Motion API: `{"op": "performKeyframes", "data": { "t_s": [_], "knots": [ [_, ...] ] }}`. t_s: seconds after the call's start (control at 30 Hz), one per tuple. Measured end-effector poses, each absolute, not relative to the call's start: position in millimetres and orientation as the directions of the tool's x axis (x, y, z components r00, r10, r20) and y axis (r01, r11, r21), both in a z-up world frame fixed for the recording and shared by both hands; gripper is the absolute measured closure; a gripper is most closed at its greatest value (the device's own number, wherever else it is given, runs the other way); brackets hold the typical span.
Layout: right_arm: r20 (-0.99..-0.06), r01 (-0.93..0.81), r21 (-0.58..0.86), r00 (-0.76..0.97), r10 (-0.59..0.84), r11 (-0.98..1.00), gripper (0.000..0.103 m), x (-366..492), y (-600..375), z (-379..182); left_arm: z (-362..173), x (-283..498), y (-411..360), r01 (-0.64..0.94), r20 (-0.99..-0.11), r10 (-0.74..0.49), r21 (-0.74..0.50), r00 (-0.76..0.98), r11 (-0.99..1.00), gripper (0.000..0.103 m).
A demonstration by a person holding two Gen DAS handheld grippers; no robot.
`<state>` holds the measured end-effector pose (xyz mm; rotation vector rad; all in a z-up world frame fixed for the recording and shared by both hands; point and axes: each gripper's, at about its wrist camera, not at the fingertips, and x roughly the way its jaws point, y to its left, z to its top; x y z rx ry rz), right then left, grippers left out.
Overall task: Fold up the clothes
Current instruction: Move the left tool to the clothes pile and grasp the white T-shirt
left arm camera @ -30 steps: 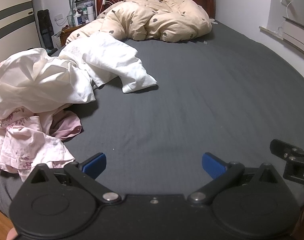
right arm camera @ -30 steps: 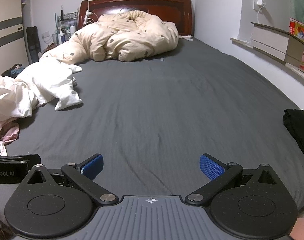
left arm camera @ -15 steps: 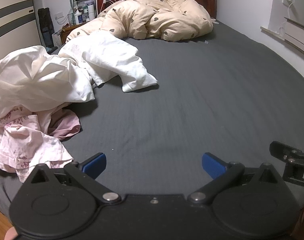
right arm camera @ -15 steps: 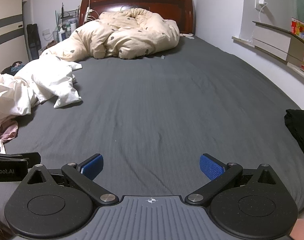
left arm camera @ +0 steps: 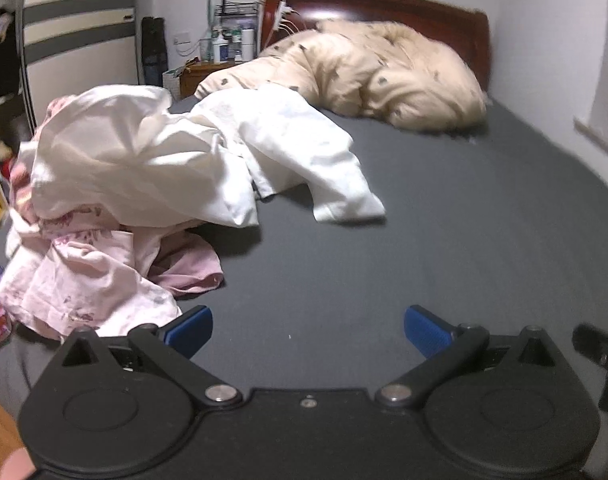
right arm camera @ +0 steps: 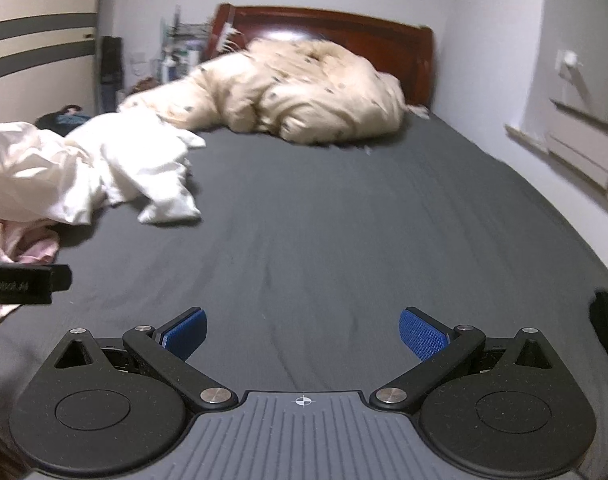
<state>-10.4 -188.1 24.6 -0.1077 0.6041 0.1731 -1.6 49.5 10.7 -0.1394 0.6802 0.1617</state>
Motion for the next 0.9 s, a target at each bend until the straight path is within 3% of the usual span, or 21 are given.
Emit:
{"op": "performKeyframes", "data": {
  "t_s": [0.3,0.47,0.63,0.9],
  "knots": [
    [-0.513,-0.206,-0.109,0.849,0.123,0.972,0.0,-10,-166,30,2,-2,93,-0.315,-0.561,0.18,-0.153,0.808,0.936,0.0],
    [-0.529,-0.208,-0.051,0.835,0.15,0.977,0.0,-2,-163,29,-2,-1,102,-0.355,-0.536,0.254,-0.092,0.805,0.93,0.0],
    [-0.425,-0.193,-0.109,0.896,0.13,0.975,0.0,-9,-143,37,-3,-3,123,-0.385,-0.505,0.257,-0.167,0.824,0.908,0.0],
    [-0.377,-0.286,-0.147,0.901,0.214,0.947,0.0,3,-110,46,10,4,142,-0.399,-0.476,0.261,-0.217,0.84,0.891,0.0]
  ]
}}
